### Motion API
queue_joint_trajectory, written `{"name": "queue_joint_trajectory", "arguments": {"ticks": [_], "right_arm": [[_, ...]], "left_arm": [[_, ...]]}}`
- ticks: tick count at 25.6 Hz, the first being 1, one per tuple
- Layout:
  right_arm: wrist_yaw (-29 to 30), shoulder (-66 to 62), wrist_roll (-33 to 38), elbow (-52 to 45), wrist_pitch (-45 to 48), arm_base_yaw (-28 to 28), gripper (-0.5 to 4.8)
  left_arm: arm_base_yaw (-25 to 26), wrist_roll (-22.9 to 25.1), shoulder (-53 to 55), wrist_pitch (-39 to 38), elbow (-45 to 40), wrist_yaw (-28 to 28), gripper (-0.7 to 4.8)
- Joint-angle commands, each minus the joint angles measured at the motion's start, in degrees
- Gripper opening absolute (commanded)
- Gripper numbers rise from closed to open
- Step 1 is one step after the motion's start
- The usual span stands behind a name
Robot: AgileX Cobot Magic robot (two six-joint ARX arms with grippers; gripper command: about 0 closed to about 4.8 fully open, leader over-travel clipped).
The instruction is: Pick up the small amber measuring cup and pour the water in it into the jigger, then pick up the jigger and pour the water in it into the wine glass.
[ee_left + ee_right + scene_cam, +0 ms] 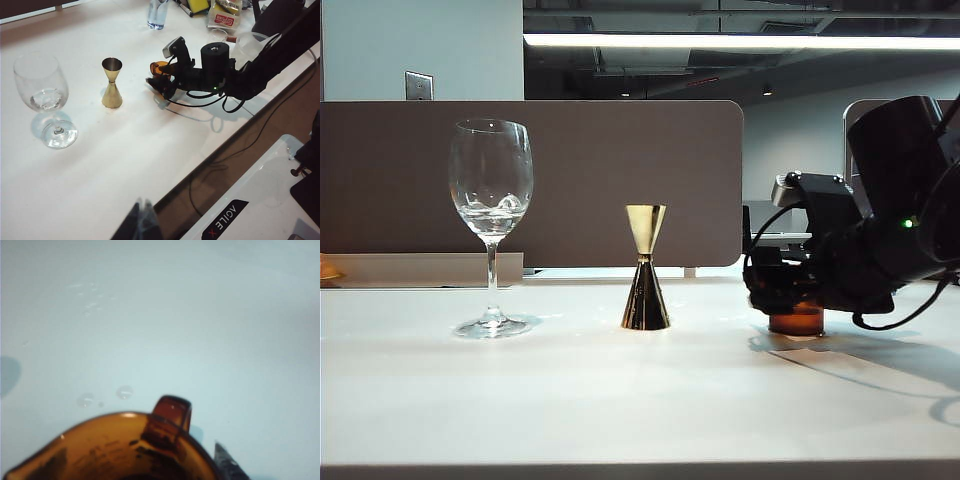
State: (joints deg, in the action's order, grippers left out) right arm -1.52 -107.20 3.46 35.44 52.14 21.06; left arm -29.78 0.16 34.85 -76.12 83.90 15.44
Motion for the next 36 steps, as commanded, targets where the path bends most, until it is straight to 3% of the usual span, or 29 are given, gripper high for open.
{"name": "queue_joint_trajectory", "arguments": {"ticks": [1, 5, 7, 10, 15, 18, 22, 29, 36], "right_arm": [[-0.09, -0.04, 1.53, 0.26, 0.39, 0.04, 3.58], [-0.07, -0.04, 1.51, 0.26, 0.42, -0.11, 2.40], [-0.07, -0.04, 1.51, 0.26, 0.39, -0.13, 2.35], [-0.04, -0.04, 1.51, 0.26, 0.35, -0.15, 1.65], [-0.07, -0.04, 1.49, 0.26, 0.37, -0.15, 1.59], [-0.11, 0.22, 1.44, 0.28, 0.37, -0.13, 0.81], [-0.17, 1.81, 1.20, 0.31, -0.39, 0.11, 0.74], [-3.04, 11.58, -3.67, 4.26, -14.95, 0.28, -0.05], [-2.95, 17.00, -6.14, 15.39, -28.48, 1.90, -0.05]], "left_arm": [[0.00, 0.07, -0.02, 0.37, 0.15, 0.22, -0.02], [0.00, 0.07, -0.02, 0.37, 0.15, 0.24, -0.02], [0.00, 0.07, -0.02, 0.37, 0.15, 0.22, -0.02], [0.00, 0.04, -0.02, 0.37, 0.15, 0.22, -0.02], [0.00, 0.07, -0.02, 0.37, 0.15, 0.22, -0.02], [0.00, 0.07, -0.02, 0.37, 0.15, 0.22, -0.02], [0.00, 0.07, -0.02, 0.37, 0.15, 0.22, -0.02], [0.00, 0.04, -0.02, 0.37, 0.15, 0.22, -0.02], [0.00, 0.07, -0.02, 0.37, 0.15, 0.22, -0.02]]}}
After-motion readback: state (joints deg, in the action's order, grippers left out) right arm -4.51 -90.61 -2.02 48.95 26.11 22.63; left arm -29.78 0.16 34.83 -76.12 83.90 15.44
